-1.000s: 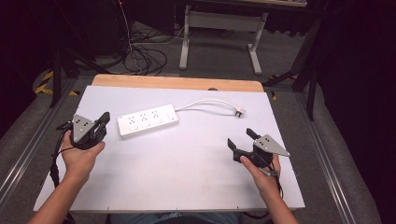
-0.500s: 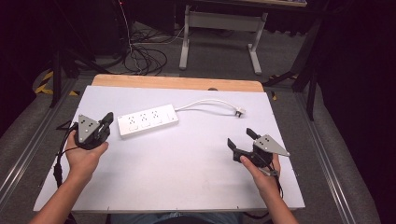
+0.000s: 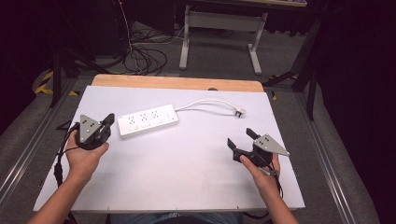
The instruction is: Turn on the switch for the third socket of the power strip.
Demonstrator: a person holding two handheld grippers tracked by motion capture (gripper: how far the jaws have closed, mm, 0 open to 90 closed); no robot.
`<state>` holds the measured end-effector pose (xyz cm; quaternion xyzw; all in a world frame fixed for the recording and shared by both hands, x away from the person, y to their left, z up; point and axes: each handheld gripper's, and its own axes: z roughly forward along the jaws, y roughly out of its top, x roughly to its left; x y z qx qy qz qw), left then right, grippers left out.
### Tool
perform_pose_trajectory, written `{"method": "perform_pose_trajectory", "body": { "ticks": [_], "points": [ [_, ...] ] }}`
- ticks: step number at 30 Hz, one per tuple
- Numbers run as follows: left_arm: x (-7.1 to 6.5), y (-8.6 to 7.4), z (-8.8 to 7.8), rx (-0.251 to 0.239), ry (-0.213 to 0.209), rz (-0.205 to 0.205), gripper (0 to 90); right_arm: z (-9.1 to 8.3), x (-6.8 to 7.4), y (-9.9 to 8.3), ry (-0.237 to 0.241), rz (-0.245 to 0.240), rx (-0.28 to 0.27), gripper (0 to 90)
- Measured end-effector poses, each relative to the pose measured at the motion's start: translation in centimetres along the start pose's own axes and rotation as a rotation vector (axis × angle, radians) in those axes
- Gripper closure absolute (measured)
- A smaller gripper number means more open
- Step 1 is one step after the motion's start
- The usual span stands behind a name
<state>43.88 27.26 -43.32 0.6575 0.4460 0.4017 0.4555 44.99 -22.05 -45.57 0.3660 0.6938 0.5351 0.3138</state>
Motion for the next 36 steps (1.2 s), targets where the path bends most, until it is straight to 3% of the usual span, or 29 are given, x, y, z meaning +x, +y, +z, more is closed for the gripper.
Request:
{"method": "perform_pose_trajectory", "body": {
  "ticks": [14,36],
  "points": [
    [-0.4,-0.2,0.6,0.041,-0.024,0.032,90.0,0.1,0.1,0.0,0.006,0.001,-0.001,16.8],
    [-1.3,0.2,3.3,0.096,-0.050,0.067,90.0,0.1,0.0,0.0,0.003,-0.001,-0.004,16.9]
  ]
}}
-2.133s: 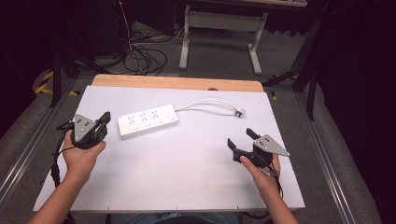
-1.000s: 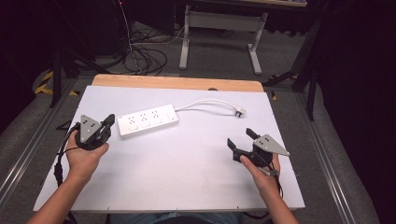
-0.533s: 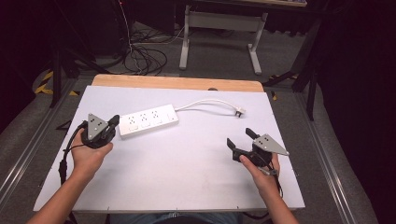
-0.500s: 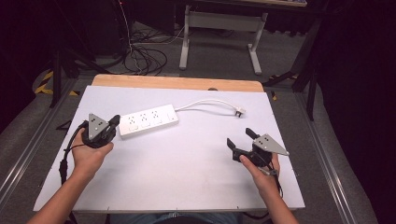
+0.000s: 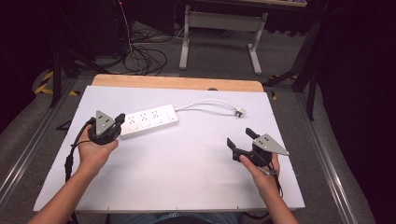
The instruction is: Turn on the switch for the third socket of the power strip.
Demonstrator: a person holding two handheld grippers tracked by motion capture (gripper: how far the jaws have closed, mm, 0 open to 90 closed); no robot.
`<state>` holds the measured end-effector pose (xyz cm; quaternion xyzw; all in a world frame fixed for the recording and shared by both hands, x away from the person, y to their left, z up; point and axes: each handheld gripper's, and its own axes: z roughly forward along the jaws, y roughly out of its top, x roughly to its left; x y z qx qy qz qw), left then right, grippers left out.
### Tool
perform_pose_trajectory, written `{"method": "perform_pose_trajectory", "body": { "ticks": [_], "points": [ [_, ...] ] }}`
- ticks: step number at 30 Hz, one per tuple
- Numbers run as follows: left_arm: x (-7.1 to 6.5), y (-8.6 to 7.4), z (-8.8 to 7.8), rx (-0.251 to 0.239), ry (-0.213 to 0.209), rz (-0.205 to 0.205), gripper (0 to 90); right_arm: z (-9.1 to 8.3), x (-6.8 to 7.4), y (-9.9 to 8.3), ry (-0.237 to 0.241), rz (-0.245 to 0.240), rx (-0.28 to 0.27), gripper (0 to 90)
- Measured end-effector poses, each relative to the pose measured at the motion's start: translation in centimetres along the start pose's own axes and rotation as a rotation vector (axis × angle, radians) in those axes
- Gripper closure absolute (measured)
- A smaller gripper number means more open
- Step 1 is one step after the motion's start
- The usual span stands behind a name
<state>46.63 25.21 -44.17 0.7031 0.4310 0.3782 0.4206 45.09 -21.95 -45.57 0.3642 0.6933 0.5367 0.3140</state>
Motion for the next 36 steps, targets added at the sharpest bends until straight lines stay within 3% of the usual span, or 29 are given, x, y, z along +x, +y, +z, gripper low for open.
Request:
{"method": "perform_pose_trajectory", "body": {
  "ticks": [12,26,36],
  "points": [
    [-1.2,0.5,1.8,0.026,-0.028,0.019,90.0,0.0,0.0,0.0,-0.001,0.000,0.001,16.9],
    [-1.5,0.8,2.4,0.039,-0.038,0.032,89.9,0.0,0.0,0.0,0.002,-0.001,0.004,16.9],
    [-1.5,0.4,3.3,0.092,-0.041,0.045,89.9,0.0,0.0,0.0,0.002,-0.002,0.005,17.0]
  ]
}}
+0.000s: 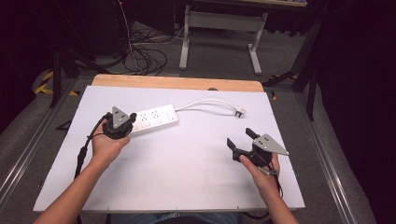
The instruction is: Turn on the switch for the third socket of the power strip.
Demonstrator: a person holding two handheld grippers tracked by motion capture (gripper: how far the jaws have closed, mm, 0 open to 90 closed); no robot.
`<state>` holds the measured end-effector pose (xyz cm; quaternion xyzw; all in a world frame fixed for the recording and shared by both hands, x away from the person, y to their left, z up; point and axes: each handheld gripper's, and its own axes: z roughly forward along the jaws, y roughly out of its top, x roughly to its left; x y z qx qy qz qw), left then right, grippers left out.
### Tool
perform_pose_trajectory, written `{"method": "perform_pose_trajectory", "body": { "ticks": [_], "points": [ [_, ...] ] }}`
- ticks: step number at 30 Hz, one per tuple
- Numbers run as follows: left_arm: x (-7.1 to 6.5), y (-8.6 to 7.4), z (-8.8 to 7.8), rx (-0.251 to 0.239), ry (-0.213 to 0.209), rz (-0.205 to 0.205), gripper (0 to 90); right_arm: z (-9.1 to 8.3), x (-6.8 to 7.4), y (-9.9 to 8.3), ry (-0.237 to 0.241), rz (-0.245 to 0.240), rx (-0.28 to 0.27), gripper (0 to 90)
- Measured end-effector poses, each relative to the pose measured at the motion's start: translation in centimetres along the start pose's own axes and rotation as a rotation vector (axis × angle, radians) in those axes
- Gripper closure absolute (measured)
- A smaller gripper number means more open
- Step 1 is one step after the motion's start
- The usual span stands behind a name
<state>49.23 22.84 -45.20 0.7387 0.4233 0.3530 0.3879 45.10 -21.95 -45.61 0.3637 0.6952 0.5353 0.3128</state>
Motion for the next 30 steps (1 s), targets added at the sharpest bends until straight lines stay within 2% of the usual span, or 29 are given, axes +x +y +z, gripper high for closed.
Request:
{"method": "perform_pose_trajectory", "body": {
  "ticks": [7,12,19,21,30],
  "points": [
    [-0.1,-0.3,0.8,0.044,-0.012,0.019,90.0,0.0,0.0,0.0,0.000,0.001,-0.003,17.1],
    [0.1,-0.5,1.1,0.075,-0.005,0.033,89.9,0.0,0.0,0.0,0.001,0.002,-0.004,17.1],
    [0.2,-0.5,1.7,0.109,-0.018,0.000,89.9,0.0,0.0,0.0,0.001,0.002,-0.003,17.1],
    [0.1,-0.5,1.8,0.124,-0.022,0.019,89.9,0.0,0.0,0.0,0.001,0.002,-0.003,17.1],
    [0.1,-1.0,2.3,0.164,-0.034,0.019,89.9,-0.1,0.0,0.0,0.001,0.003,-0.005,17.3]
  ]
}}
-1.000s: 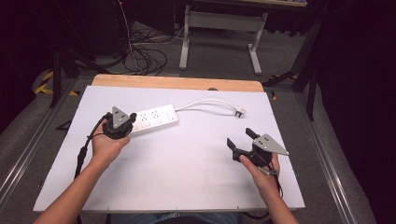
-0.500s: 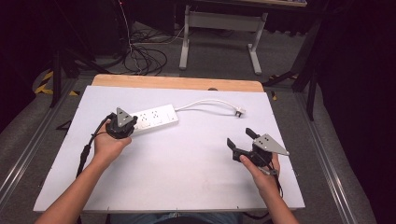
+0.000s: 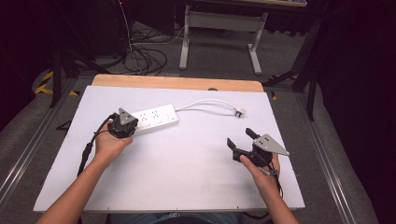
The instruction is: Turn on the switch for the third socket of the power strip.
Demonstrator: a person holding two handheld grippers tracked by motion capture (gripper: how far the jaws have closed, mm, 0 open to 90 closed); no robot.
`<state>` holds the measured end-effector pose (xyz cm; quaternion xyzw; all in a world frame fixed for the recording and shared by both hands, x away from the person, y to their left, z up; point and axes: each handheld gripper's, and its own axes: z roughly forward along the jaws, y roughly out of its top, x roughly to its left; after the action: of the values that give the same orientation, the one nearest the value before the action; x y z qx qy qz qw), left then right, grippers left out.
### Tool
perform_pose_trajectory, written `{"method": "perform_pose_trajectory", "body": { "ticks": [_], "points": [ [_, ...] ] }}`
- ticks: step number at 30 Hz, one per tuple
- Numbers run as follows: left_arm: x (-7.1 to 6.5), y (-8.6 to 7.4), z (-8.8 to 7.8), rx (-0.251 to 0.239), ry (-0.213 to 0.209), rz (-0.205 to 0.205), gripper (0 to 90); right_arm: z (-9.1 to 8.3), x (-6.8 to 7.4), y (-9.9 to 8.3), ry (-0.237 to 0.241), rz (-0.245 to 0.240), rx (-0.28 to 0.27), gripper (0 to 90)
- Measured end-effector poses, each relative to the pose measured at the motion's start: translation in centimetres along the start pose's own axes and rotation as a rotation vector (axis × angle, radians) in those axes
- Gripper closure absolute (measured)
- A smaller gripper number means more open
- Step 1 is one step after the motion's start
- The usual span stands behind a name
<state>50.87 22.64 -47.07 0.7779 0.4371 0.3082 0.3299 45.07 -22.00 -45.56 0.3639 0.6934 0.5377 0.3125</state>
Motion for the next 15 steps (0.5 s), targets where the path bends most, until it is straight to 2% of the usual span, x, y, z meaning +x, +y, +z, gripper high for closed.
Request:
{"method": "perform_pose_trajectory", "body": {
  "ticks": [9,15],
  "points": [
    [-0.10,-0.20,0.29,0.025,-0.004,0.011,89.9,-0.04,-0.06,0.02,0.000,-0.001,0.001,17.2],
    [-0.12,-0.26,0.33,0.023,-0.004,0.016,89.9,-0.04,-0.07,0.03,0.002,0.000,-0.002,17.2]
  ]
}}
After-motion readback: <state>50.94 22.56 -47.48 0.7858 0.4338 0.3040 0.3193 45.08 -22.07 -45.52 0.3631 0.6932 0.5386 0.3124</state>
